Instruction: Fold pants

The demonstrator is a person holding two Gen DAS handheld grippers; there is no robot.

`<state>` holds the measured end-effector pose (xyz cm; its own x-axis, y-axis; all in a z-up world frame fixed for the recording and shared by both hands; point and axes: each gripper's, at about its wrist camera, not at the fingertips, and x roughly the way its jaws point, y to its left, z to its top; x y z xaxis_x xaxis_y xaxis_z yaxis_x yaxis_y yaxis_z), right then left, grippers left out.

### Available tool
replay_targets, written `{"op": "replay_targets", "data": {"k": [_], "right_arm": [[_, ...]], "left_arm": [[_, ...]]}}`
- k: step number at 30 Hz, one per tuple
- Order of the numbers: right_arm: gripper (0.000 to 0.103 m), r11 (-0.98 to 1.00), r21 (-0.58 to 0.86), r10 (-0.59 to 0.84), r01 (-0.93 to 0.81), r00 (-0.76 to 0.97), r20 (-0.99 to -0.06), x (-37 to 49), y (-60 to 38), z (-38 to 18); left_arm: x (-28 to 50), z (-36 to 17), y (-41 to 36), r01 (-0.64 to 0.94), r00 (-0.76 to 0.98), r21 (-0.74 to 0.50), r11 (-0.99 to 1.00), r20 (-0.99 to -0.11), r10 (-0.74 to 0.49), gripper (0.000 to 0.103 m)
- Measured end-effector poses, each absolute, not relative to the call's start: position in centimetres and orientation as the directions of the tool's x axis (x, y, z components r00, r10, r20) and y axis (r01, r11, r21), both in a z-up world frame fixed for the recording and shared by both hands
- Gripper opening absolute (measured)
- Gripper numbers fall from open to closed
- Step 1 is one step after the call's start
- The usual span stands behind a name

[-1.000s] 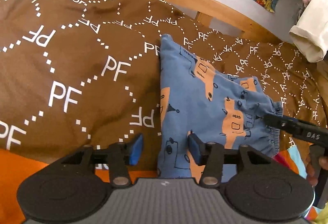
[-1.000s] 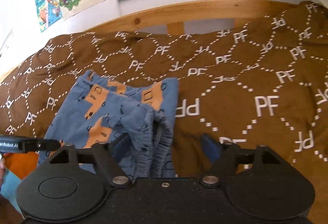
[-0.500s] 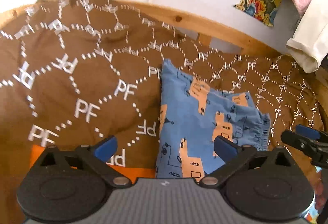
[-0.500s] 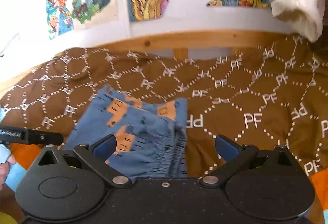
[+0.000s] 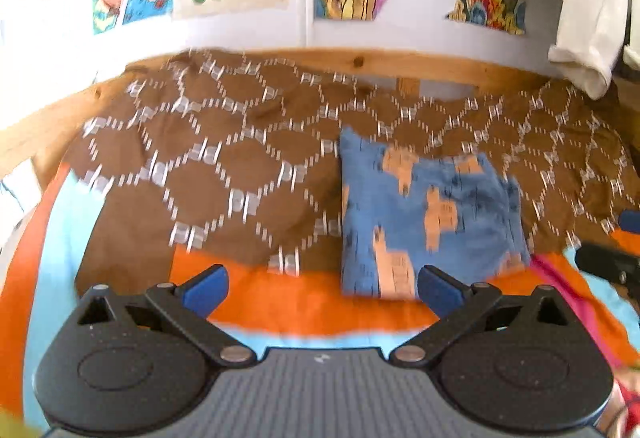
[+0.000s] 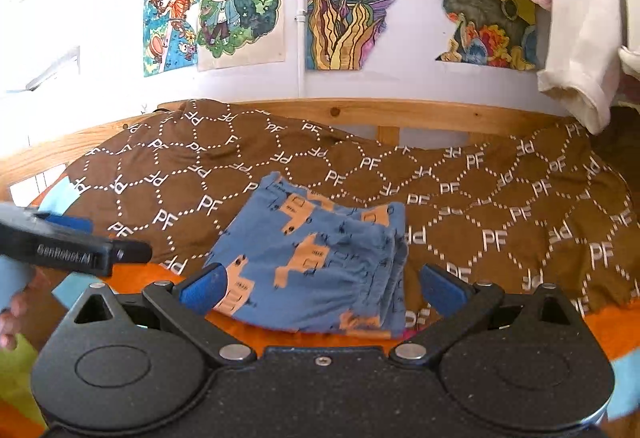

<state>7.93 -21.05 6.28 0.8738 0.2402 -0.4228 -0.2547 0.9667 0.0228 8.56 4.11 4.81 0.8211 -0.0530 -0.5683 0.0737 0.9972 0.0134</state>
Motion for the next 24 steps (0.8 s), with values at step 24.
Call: {"op": "replay_targets", "data": {"k": [24], "right_arm": [[0.102, 0.984, 0.051, 0.172, -0.169, 0.849, -0.5, 4.3, -21.3, 3.4]], "left_arm": [[4.8, 2.3, 5.4, 0.023, 0.764, -0.034, 0.999, -0.645, -0.04, 0.103]]}}
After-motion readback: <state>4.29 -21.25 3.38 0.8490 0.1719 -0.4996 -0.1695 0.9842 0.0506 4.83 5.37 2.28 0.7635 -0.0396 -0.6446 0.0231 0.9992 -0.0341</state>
